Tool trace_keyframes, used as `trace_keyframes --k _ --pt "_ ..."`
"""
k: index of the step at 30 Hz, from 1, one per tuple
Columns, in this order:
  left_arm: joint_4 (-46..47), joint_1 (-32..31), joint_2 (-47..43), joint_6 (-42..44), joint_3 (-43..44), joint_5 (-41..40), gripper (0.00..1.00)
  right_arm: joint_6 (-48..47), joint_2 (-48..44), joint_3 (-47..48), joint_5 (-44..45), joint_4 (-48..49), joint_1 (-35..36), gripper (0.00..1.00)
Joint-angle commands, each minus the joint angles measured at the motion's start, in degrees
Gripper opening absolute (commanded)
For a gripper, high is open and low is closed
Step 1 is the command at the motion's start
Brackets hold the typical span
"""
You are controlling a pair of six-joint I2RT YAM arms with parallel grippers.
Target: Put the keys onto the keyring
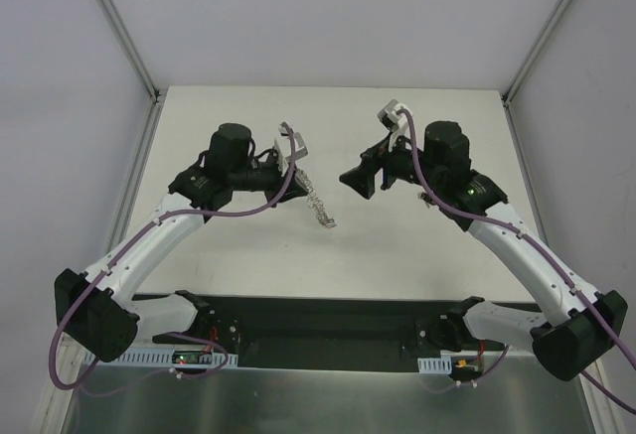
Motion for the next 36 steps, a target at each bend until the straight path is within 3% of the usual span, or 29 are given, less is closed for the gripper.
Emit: trace_keyframes --k 1,7,12,26,36 --pt "-7.1 -2.1 -2.9 5.5 -0.8 -7.2 0.00 -3.3 0.7 1.8 4.2 -6.9 0.0 0.91" --pt "-15.3 -4.4 -1.3 7.5 0.2 -14.2 0.00 0.3 0.9 -4.2 2.2 -1.3 0.0 0.92" --pt "-21.0 -6.2 6.2 8.6 4.5 -19.8 0.00 1.3 1.1 -8.0 8.1 0.9 0.0 0.92" --pt "-21.4 -13.2 34.8 5.6 20.0 -22.8 0.00 4.2 -4.2 -20.4 25.4 4.3 -1.5 0.90" --pt "-20.5 -15.0 43.7 4.3 22.3 -25.7 0.00 2.2 -6.6 -24.4 22.9 2.2 -2.8 0.89"
